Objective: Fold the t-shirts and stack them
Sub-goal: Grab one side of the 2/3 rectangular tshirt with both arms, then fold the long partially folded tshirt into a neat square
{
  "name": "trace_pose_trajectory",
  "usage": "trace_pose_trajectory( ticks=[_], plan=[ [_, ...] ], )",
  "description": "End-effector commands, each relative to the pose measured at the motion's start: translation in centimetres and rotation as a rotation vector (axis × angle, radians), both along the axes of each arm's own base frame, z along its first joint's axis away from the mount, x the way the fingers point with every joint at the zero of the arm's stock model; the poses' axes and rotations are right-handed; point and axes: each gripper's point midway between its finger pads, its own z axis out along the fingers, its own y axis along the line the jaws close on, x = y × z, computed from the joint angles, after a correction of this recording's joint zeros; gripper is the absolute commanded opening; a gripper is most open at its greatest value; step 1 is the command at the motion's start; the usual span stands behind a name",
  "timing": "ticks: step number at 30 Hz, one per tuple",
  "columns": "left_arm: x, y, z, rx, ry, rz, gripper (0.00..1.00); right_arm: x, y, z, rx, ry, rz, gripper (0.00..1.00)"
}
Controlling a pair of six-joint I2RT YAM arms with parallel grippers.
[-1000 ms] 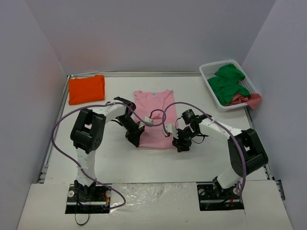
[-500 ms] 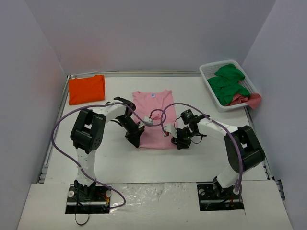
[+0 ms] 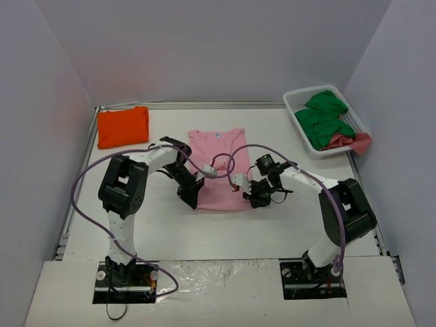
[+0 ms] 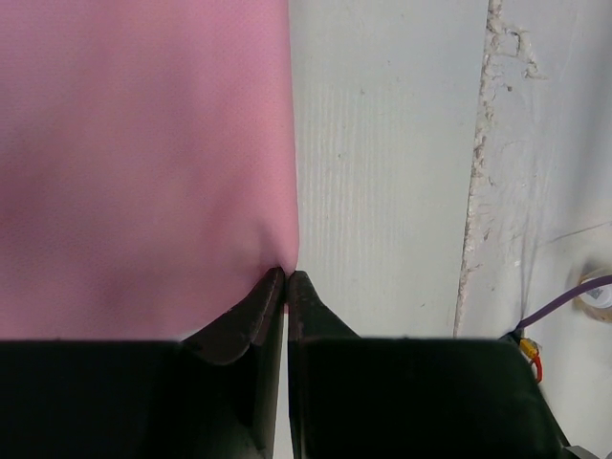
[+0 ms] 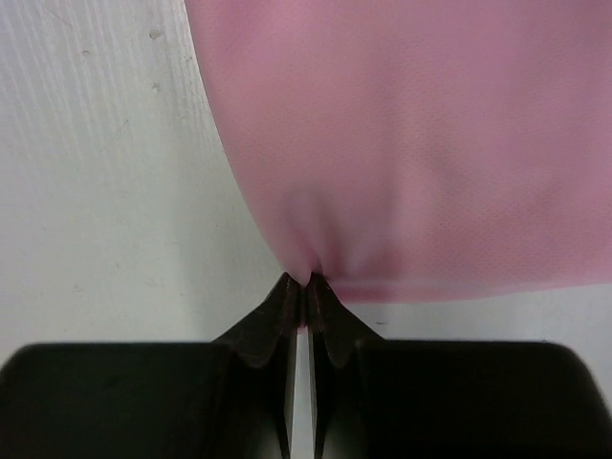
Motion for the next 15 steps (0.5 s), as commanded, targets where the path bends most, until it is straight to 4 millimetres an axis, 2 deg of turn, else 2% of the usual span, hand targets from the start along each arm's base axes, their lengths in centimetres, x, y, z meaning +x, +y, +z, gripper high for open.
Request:
trace_pose_trajectory(
  ticks=[1,9,12,13,15],
  plan=[
    [-0.4,0.4,3.0,-0.036,-0.059,-0.019,0.02,-0.7,-0.3,2.7,-0.014,0.009,-0.010,0.00],
    [-2.1,1.2,6.3,-0.050,-0.070,-0.046,0.02,-2.9,0.1,7.9,0.045,0.035,0.045,0.00],
    [-3.7,1.7,7.7,-0.073,-0.047,-0.092,0.02,-3.9,0.2,9.7,0.068,0.028,0.058,0.00],
    [-4.8,2.1,8.4,-0.067,-0.003,-0.104,0.02,-4.1,0.2,10.4,0.078,0.017,0.062,0.00],
    [-5.5,2.3,9.5,-0.097,-0.004,-0.140,0.03,-5.0,0.1,11.1,0.090,0.035,0.076,0.00]
  ],
)
